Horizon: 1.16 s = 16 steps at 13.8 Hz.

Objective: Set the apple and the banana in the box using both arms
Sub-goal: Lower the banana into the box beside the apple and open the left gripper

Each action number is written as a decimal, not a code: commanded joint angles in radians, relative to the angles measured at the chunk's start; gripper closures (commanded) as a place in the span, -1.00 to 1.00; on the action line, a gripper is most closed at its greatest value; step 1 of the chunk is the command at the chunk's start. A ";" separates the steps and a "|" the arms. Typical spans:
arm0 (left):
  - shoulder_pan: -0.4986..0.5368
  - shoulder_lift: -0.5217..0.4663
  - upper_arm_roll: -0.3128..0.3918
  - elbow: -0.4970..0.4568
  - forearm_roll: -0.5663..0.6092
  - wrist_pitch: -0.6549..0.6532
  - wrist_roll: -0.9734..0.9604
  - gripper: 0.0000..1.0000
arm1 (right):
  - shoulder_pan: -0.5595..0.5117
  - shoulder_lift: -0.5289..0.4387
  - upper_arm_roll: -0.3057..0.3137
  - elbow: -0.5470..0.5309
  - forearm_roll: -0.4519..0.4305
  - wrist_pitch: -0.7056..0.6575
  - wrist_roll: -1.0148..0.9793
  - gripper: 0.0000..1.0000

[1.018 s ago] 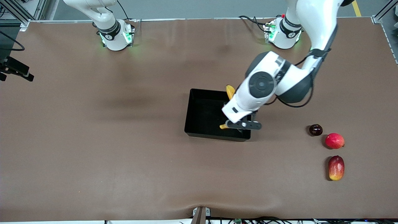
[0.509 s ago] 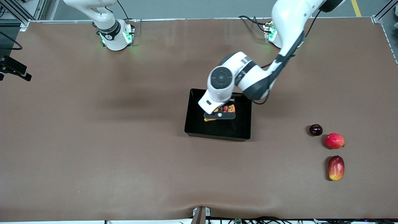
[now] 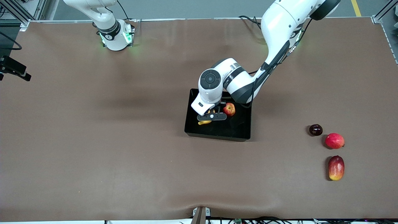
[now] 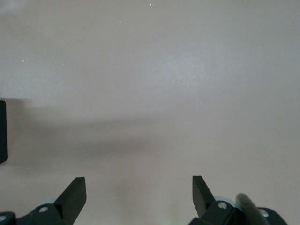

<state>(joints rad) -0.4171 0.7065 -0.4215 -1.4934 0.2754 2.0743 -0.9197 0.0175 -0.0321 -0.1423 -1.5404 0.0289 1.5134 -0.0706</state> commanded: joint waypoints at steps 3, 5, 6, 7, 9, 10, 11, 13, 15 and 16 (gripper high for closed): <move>-0.006 0.047 0.003 0.010 0.022 0.067 -0.019 1.00 | -0.007 -0.017 0.003 -0.007 -0.014 -0.006 0.011 -1.00; -0.006 0.051 0.004 0.005 0.024 0.069 -0.018 1.00 | -0.007 -0.017 0.001 -0.007 -0.014 -0.006 0.011 -1.00; -0.006 0.053 0.004 0.005 0.028 0.069 -0.018 1.00 | -0.007 -0.017 0.001 -0.007 -0.014 -0.006 0.011 -1.00; -0.006 0.063 0.004 0.008 0.042 0.070 -0.019 1.00 | -0.008 -0.016 0.001 -0.009 -0.014 -0.006 0.011 -1.00; -0.008 0.083 0.004 0.009 0.057 0.072 -0.019 1.00 | -0.007 -0.017 0.001 -0.009 -0.014 -0.006 0.011 -1.00; -0.008 0.091 0.004 0.009 0.057 0.072 -0.019 1.00 | -0.008 -0.017 0.001 -0.009 -0.014 -0.006 0.012 -1.00; -0.008 0.097 0.004 0.009 0.057 0.072 -0.019 0.90 | -0.008 -0.016 0.001 -0.009 -0.014 -0.006 0.012 -1.00; -0.011 0.111 0.004 0.010 0.061 0.072 -0.019 0.56 | -0.010 -0.016 0.001 -0.010 -0.014 -0.006 0.012 -1.00; -0.012 0.113 0.004 0.010 0.080 0.072 -0.019 -0.16 | -0.016 -0.015 0.001 -0.010 -0.014 -0.006 0.011 -1.00; -0.011 0.110 0.004 0.010 0.080 0.072 -0.019 -0.66 | -0.016 -0.014 0.001 -0.010 -0.014 -0.006 0.011 -1.00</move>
<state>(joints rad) -0.4208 0.8184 -0.4188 -1.4937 0.3266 2.1417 -0.9198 0.0139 -0.0320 -0.1494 -1.5406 0.0289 1.5119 -0.0703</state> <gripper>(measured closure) 0.581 0.000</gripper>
